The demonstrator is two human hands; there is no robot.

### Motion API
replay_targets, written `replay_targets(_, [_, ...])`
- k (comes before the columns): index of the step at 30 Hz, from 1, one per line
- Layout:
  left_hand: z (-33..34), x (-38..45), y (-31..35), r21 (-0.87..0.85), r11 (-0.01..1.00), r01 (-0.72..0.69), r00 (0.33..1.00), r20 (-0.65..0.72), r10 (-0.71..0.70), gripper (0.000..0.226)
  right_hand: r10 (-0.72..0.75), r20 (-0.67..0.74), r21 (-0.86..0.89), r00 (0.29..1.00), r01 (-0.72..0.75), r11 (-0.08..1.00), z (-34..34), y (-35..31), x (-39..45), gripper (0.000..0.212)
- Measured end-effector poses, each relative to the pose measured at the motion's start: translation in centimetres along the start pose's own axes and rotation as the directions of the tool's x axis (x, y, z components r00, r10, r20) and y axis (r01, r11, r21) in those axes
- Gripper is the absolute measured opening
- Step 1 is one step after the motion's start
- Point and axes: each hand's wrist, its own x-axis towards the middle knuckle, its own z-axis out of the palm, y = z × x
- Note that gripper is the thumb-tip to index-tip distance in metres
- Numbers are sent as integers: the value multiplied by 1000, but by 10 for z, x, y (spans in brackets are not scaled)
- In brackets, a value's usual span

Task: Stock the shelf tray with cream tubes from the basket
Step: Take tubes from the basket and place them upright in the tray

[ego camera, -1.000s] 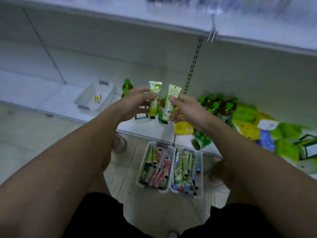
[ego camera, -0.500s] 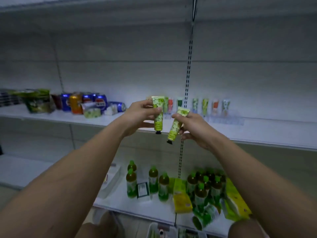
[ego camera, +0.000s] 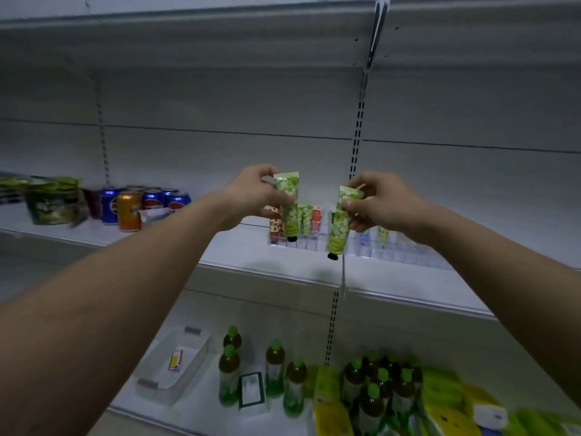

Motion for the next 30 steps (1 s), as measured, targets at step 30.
replay_targets(30, [-4, 264, -121, 483, 866, -131, 991, 76, 107, 12, -155, -153, -545, 976, 47, 837, 109, 147, 283, 19])
